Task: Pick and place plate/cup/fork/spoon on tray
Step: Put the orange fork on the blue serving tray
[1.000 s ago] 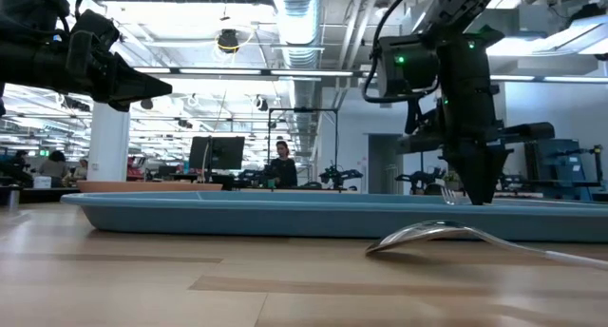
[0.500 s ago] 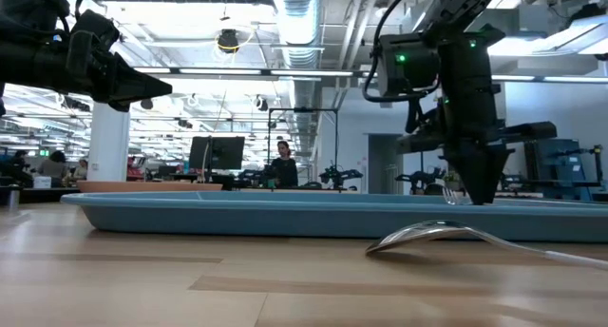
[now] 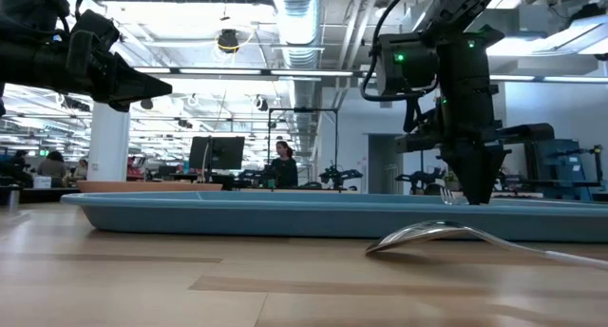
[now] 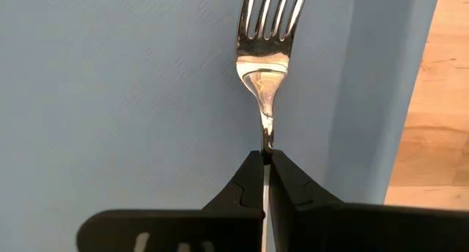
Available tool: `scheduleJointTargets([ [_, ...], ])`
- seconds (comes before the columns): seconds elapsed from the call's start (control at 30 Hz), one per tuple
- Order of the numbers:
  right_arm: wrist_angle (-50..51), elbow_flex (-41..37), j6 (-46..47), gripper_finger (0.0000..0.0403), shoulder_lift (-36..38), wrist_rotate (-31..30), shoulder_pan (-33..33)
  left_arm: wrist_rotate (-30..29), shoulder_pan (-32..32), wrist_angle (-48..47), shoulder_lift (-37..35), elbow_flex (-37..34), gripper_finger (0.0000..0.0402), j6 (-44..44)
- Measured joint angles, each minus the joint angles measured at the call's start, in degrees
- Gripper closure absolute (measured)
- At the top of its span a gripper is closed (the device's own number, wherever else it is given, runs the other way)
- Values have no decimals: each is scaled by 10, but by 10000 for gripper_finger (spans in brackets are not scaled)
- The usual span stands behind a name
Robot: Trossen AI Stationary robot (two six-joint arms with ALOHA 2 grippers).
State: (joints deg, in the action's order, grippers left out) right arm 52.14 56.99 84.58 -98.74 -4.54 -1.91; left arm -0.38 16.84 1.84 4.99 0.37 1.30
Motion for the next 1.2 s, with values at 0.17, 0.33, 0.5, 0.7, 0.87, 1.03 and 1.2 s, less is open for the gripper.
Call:
scheduleJointTargets([
  [0.17,-5,0,0,389,0,-3,5,0,0,1,0,0,401,0],
  [0.33,-5,-4,13,389,0,-7,17,0,0,2,0,0,401,0],
  [0.5,-6,-5,19,389,0,-14,23,0,0,2,0,0,401,0],
  [0.7,5,-5,7,389,0,-13,30,0,0,2,0,0,401,0],
  [0.87,24,-5,6,389,0,-15,29,0,0,1,0,0,401,0],
  [1.03,26,-5,6,389,0,-16,29,0,0,1,0,0,401,0],
  [1.2,26,-5,4,389,0,-16,25,0,0,1,0,0,401,0],
])
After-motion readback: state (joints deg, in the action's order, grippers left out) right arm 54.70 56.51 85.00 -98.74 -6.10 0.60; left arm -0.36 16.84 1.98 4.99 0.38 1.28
